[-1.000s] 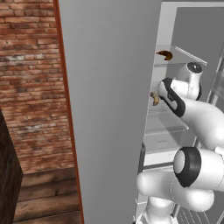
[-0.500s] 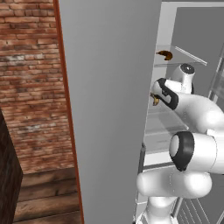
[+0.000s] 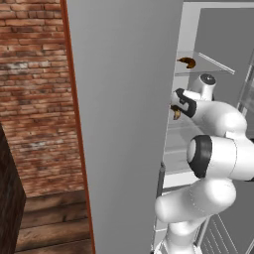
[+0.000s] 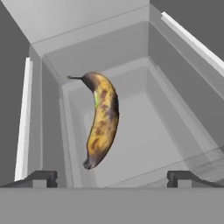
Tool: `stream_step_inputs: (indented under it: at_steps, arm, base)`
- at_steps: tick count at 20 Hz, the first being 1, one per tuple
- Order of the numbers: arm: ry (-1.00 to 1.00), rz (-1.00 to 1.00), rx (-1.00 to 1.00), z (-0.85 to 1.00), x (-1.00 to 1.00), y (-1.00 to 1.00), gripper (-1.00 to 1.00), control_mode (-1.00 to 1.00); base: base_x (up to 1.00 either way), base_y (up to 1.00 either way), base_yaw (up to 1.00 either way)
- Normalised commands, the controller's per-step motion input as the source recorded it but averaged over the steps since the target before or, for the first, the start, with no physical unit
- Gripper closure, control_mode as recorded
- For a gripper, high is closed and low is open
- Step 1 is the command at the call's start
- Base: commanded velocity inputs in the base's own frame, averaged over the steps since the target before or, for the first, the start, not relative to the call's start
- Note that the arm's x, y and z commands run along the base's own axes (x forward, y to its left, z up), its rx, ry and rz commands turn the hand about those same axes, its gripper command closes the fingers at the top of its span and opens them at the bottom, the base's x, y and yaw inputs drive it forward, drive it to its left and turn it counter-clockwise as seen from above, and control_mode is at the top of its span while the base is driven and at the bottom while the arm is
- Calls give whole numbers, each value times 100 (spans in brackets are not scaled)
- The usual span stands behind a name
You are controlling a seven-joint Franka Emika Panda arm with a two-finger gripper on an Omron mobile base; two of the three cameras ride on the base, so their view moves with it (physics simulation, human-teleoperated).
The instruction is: Pick up both bananas from the fridge and place them inside the tupperware on the counter.
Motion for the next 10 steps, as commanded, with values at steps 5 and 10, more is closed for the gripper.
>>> stream_step_inputs:
  at_steps: [5,10]
  arm:
    - [0,5,4,-18,21,-17,-100,-100]
    - [0,1,4,-16,30,-4,-100,-100]
  base:
    - [0,0,0]
    - [0,0,0]
